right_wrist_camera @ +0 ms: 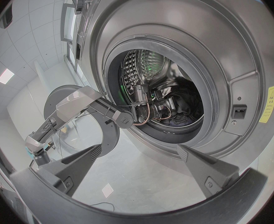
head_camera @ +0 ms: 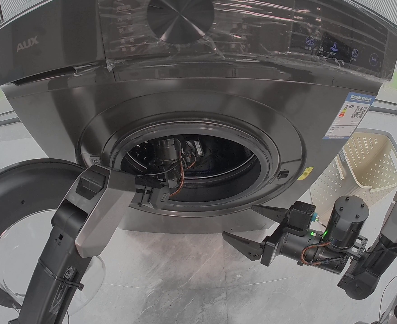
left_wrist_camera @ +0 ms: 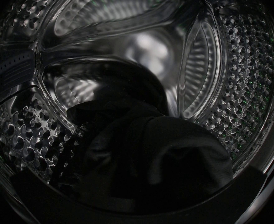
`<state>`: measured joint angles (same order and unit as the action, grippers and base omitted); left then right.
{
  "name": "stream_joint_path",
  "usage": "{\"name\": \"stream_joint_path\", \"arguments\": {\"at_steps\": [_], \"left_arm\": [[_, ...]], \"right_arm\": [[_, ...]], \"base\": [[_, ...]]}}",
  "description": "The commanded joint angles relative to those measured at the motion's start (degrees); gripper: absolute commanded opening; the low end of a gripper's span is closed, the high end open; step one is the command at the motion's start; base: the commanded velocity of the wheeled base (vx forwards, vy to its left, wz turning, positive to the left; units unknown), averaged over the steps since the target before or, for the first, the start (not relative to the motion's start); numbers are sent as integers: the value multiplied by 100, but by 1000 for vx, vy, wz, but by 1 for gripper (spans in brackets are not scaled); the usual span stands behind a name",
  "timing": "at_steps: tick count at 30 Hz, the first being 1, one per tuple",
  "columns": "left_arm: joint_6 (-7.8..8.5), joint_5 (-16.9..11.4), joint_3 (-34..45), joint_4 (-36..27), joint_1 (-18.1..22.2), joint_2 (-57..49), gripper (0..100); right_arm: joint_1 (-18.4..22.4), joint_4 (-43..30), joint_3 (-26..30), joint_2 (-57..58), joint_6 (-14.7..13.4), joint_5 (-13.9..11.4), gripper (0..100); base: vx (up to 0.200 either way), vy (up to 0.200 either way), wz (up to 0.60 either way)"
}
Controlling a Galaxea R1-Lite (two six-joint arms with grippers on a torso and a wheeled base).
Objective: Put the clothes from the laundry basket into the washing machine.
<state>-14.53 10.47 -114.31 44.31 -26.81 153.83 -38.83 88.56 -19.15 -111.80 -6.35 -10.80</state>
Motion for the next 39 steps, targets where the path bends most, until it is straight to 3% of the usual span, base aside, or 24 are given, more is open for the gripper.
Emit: {"name": "stream_joint_path", "arguments": {"at_steps": [1, 2, 5, 13, 16, 26, 34, 36, 39], "left_arm": [[29, -72, 612, -239, -53, -539, 100], [29, -72, 612, -239, -53, -539, 100], [117, -397, 1737, -423, -79, -1189, 100], [548, -968, 3574, -344, -308, -2182, 100], [574, -1117, 3996, -177, -448, -2419, 100], [539, -1205, 4707, 508, -747, -2973, 100], [583, -1100, 5217, 1132, -879, -2797, 100], [697, -1047, 5604, 1211, -984, -2956, 100], [732, -1003, 5991, 1361, -1063, -3140, 100]], "right_arm": [[-2, 3, -1, -8, 2, -1, 100], [-2, 3, -1, -8, 2, -1, 100], [-2, 3, -1, -8, 2, -1, 100], [-2, 3, -10, 0, 2, -1, 100], [7, 3, -10, 0, 2, -1, 100], [51, 3, -1, 44, 2, -1, 100], [16, 3, 43, 97, 2, -1, 100], [33, 3, 78, 150, -6, -10, 100], [33, 3, 78, 176, -6, -19, 100]], "base": [[0, 0, 0], [0, 0, 0], [0, 0, 0], [0, 0, 0], [0, 0, 0], [0, 0, 0], [0, 0, 0], [0, 0, 0], [0, 0, 0]]}}
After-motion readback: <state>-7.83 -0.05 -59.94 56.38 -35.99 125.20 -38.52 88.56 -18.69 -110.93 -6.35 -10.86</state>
